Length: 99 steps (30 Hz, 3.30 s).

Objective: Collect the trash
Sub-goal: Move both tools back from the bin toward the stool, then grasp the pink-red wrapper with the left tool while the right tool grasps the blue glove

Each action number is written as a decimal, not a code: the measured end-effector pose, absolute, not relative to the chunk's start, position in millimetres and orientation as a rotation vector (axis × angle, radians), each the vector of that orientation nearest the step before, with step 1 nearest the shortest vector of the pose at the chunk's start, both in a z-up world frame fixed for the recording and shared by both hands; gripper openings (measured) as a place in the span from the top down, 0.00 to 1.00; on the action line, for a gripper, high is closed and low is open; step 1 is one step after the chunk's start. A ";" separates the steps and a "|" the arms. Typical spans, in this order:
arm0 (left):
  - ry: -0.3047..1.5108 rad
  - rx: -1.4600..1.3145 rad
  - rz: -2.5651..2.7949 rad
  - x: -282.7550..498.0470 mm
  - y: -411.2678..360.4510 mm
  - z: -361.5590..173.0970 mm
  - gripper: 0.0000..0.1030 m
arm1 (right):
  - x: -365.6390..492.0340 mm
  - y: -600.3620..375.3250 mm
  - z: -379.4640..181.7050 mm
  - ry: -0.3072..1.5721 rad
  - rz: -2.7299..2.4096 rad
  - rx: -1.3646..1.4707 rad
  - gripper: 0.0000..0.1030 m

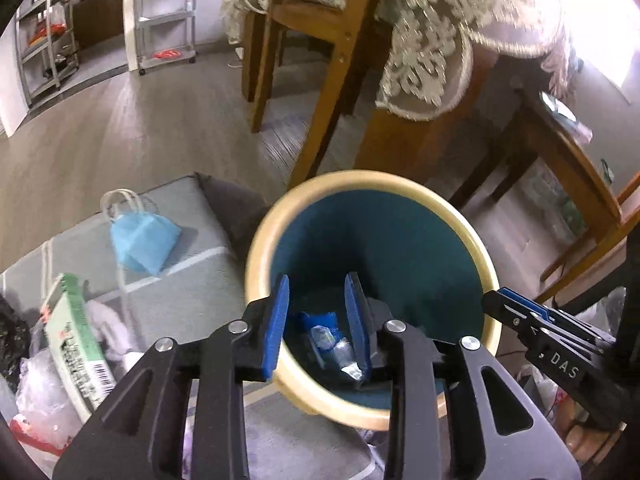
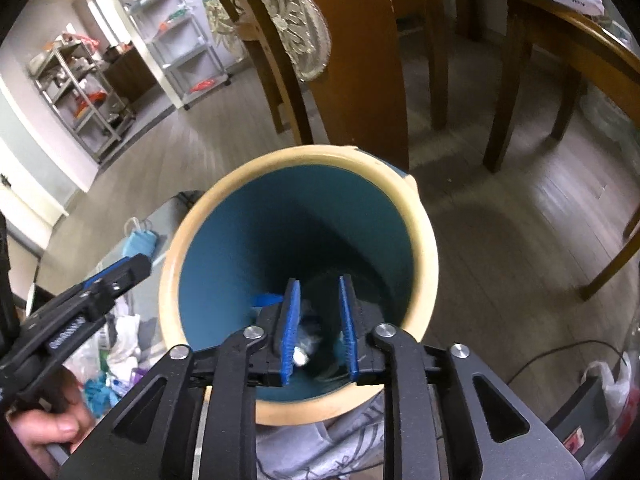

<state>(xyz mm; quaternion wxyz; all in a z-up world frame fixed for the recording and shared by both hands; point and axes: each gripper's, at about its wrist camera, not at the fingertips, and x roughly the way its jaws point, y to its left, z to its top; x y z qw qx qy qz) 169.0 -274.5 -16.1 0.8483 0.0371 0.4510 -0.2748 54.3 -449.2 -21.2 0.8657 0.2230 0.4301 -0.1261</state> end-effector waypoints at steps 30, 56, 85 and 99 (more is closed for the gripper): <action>0.817 -0.025 -0.164 136.2 -4.0 24.9 0.22 | 85.0 -342.4 12.2 0.789 -0.058 0.312 0.25; 1.019 -0.164 -0.111 145.2 20.4 -39.9 0.43 | 113.1 -263.7 -10.4 0.878 0.122 0.206 0.25; 0.981 -0.287 -0.159 123.8 36.1 -7.8 0.87 | 78.0 -158.8 -24.2 0.942 0.451 0.000 0.25; 0.935 -0.283 -0.175 111.9 44.5 6.1 0.87 | 68.8 -114.4 -62.9 1.030 0.462 -0.225 0.65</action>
